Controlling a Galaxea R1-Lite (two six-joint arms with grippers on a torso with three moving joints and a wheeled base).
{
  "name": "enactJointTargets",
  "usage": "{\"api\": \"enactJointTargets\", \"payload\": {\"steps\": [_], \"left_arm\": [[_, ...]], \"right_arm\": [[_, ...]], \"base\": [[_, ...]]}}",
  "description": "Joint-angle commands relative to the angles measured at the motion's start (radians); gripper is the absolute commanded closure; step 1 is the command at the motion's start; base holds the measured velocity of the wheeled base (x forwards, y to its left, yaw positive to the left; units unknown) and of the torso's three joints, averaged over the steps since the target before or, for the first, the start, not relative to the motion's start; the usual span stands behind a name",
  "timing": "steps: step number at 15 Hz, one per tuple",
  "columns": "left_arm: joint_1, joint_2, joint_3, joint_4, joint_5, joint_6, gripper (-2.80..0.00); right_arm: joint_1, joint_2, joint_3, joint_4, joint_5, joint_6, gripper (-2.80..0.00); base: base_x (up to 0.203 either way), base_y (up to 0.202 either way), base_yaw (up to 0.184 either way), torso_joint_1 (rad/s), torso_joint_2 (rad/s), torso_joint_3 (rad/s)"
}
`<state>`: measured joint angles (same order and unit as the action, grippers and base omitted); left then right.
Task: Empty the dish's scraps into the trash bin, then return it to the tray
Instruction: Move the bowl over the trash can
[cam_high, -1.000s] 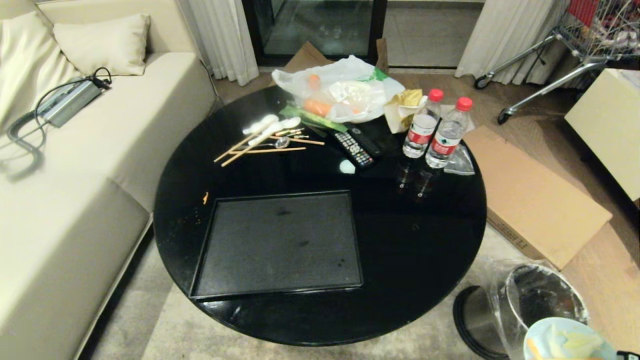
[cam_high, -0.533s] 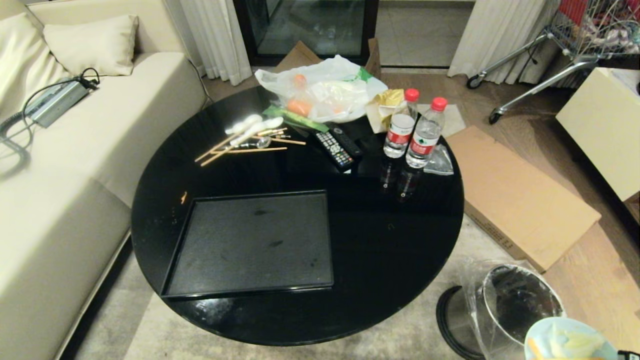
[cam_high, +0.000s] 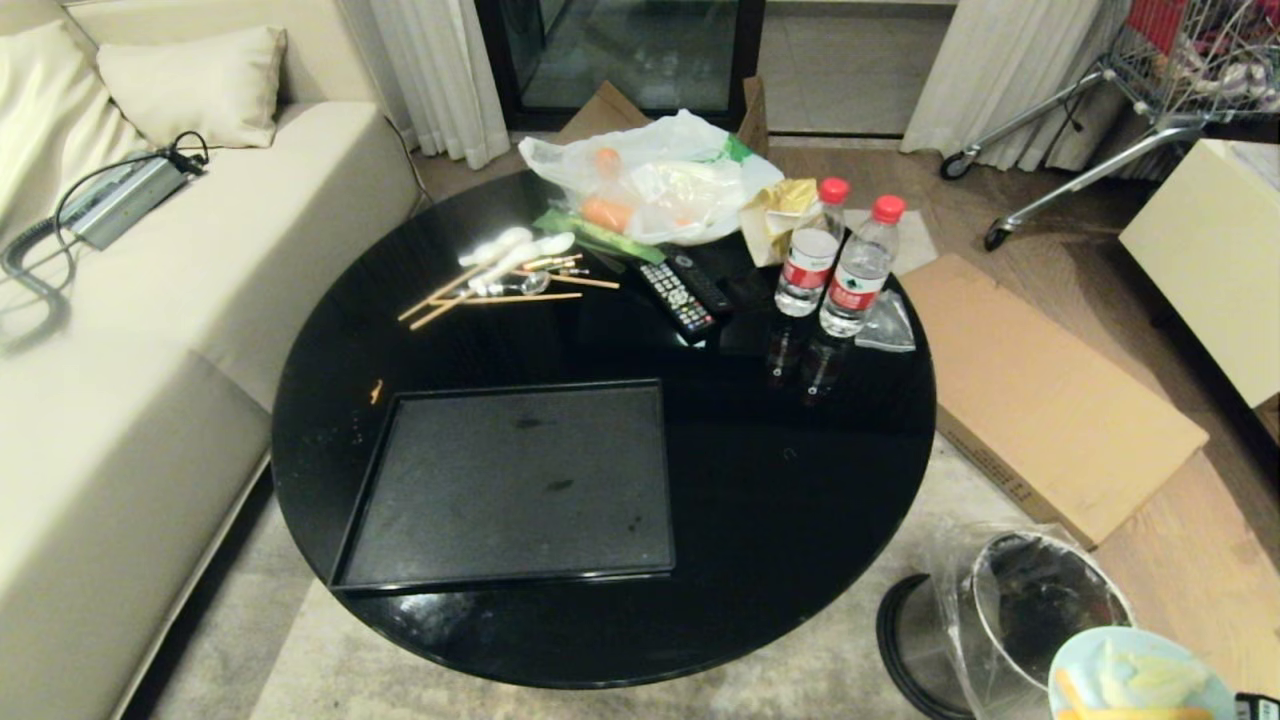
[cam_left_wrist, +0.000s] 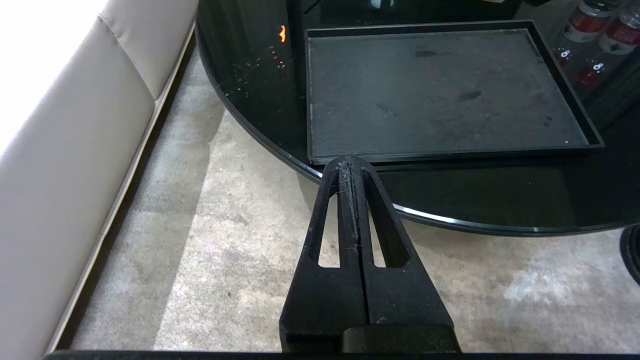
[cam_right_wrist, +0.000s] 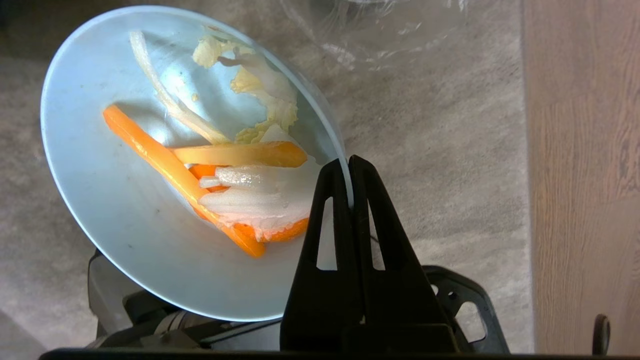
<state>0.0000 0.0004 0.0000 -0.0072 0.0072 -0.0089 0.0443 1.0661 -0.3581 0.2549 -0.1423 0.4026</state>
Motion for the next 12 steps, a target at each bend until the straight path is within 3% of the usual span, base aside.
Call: {"api": "enactJointTargets", "payload": {"steps": [1,12], "left_arm": [[0.000,0.000,0.000,0.000,0.000,0.000,0.00],[0.000,0.000,0.000,0.000,0.000,0.000,0.00]], "right_arm": [[0.000,-0.002,-0.004,0.001,-0.011,0.002,0.00],[0.005,-0.008,-0.057,-0.009,-0.040,0.001,0.00]], "base": [[0.000,0.000,0.000,0.000,0.00,0.000],[0.000,0.000,0.000,0.000,0.00,0.000]]}}
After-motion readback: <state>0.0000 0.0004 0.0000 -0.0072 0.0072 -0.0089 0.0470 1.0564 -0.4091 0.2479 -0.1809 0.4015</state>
